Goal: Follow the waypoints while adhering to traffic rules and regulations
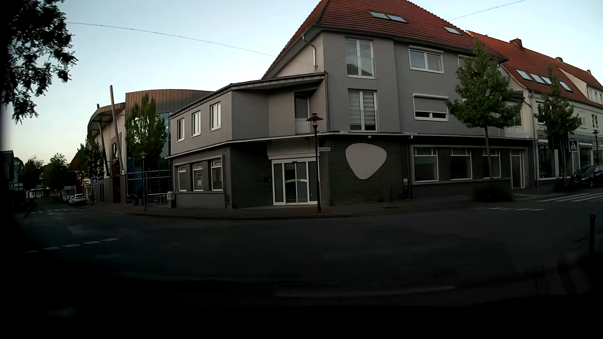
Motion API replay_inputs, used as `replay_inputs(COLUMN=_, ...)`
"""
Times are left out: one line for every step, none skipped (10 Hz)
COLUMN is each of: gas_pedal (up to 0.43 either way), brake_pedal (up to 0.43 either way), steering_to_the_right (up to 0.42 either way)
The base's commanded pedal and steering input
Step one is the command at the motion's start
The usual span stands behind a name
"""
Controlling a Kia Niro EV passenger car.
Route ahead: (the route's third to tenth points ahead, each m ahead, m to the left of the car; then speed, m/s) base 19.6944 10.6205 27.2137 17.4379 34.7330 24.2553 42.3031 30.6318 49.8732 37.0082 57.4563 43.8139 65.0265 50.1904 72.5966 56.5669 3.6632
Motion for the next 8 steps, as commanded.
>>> replay_inputs(gas_pedal=0.000, brake_pedal=0.232, steering_to_the_right=0.156)
replay_inputs(gas_pedal=0.000, brake_pedal=0.232, steering_to_the_right=0.156)
replay_inputs(gas_pedal=0.000, brake_pedal=0.226, steering_to_the_right=0.152)
replay_inputs(gas_pedal=0.000, brake_pedal=0.165, steering_to_the_right=0.137)
replay_inputs(gas_pedal=0.000, brake_pedal=0.012, steering_to_the_right=0.115)
replay_inputs(gas_pedal=0.000, brake_pedal=0.006, steering_to_the_right=0.081)
replay_inputs(gas_pedal=0.000, brake_pedal=0.006, steering_to_the_right=0.049)
replay_inputs(gas_pedal=0.000, brake_pedal=0.006, steering_to_the_right=0.009)
